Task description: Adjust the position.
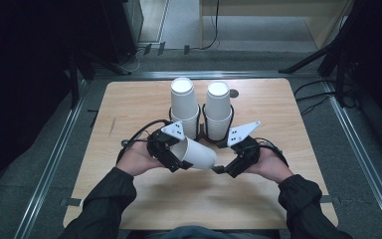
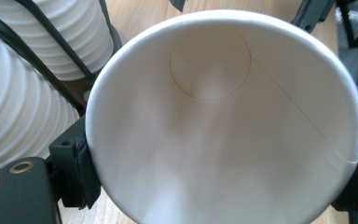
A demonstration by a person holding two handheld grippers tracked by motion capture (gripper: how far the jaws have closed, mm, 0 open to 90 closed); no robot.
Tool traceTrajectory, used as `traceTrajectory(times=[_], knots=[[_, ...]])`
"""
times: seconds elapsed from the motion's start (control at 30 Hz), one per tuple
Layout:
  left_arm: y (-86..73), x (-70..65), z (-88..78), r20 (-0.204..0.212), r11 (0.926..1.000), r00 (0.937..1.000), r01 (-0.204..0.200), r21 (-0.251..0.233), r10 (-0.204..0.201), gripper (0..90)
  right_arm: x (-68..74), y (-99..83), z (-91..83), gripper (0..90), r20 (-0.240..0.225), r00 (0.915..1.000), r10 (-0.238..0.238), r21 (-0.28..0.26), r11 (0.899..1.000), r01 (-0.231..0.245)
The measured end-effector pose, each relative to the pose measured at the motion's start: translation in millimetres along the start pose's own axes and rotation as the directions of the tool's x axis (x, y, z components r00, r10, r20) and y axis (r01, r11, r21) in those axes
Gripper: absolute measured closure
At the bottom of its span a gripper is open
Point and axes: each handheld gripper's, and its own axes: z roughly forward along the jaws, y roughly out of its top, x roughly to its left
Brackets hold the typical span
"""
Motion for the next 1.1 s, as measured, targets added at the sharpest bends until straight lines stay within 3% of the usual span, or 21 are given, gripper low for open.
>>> traceTrajectory(times=[0.23, 0.6, 0.83, 1.1], knots=[[6.5, -2.2, 16.2, 0.004, 0.9964, 0.9999, -0.013, 0.083, 0.012, 12.3, 0.2, -1.2, 8.5, 14.6, -0.001, 1.0, -0.007, 0.032, 0.999, 0.007], [15.2, -5.4, 33.1, 0.024, 0.9917, 0.9997, -0.012, 0.128, 0.009, 11.9, 2.3, -1.3, 23.1, 14.7, -0.005, 0.9994, -0.034, 0.08, 0.996, 0.034], [20.0, -10.1, 35.0, 0.031, 0.9933, 0.9995, -0.01, 0.115, 0.007, 11.7, 7.4, 0.0, 36.3, 15.0, -0.022, 0.9983, -0.054, 0.116, 0.992, 0.056], [22.4, -11.9, 33.6, 0.035, 0.9949, 0.9993, -0.016, 0.099, 0.013, 11.1, 9.2, 1.7, 37.4, 21.4, -0.009, 0.9969, -0.078, 0.104, 0.991, 0.079]])
